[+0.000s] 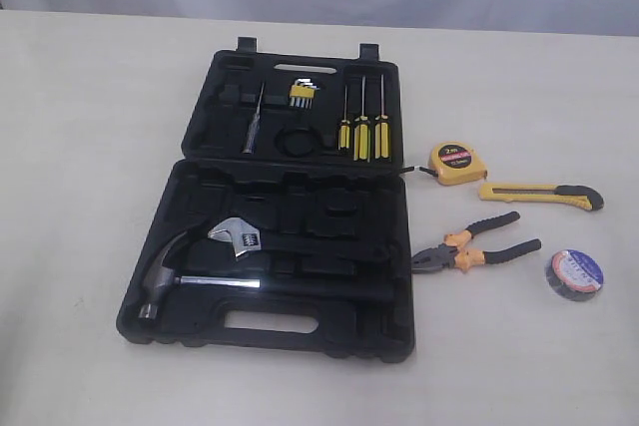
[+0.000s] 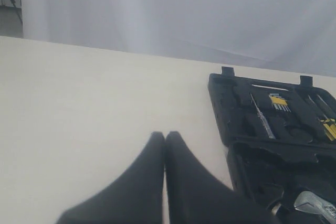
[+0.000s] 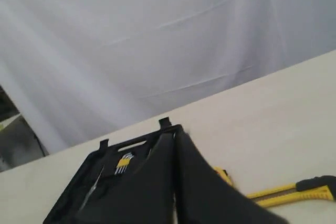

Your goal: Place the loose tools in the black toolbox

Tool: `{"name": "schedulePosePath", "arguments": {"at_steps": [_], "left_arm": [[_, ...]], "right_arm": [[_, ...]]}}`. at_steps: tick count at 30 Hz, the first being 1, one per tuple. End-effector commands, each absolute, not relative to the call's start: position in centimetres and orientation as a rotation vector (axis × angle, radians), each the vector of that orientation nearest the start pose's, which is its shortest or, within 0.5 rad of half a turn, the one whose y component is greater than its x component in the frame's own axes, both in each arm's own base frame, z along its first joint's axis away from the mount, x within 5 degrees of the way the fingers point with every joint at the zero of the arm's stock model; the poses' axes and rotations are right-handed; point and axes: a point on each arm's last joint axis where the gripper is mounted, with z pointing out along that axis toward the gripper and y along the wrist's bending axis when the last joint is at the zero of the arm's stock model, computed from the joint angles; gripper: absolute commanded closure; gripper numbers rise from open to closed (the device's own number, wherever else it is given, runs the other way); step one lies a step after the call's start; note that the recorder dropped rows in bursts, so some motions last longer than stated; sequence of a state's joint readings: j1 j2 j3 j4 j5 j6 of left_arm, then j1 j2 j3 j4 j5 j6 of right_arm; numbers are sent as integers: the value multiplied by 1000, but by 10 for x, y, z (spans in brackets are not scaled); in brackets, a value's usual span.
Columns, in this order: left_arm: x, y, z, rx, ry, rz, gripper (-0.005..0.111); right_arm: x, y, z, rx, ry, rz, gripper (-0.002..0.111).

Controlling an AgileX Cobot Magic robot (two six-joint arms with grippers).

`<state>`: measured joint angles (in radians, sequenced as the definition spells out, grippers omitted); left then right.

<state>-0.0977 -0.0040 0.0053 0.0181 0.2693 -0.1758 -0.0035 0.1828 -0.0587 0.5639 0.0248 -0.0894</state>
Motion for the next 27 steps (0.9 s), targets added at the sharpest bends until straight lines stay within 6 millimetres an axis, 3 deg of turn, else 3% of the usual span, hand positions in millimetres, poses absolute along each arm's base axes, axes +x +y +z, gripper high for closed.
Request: {"name": "schedulePosePath", "arguments": {"at_steps": [1, 5, 6, 9, 12, 16, 20, 27], "left_arm": [[55, -5, 189, -50, 1757, -184, 107], [55, -5, 189, -50, 1757, -184, 107], [55, -5, 189, -50, 1757, -184, 107], [55, -5, 189, -50, 1757, -184, 107], [55, -5, 189, -50, 1757, -184, 107], [55, -5, 189, -50, 1757, -184, 107], [55, -5, 189, -50, 1757, -184, 107], [55, -5, 189, -50, 1757, -184, 107]], "right_arm": [[82, 10, 262, 264, 1732, 389, 109], [110, 20, 306, 107, 1933, 397, 109], [125, 22, 317, 68, 2016, 394, 109], [165, 26, 331, -11, 2265, 407, 109], [210, 26, 330, -17, 2448, 417, 109], [251, 27, 312, 11, 2609, 455, 109], [282, 26, 273, 46, 2730, 460, 109], [327, 12, 229, -126, 2748, 190, 109]]}}
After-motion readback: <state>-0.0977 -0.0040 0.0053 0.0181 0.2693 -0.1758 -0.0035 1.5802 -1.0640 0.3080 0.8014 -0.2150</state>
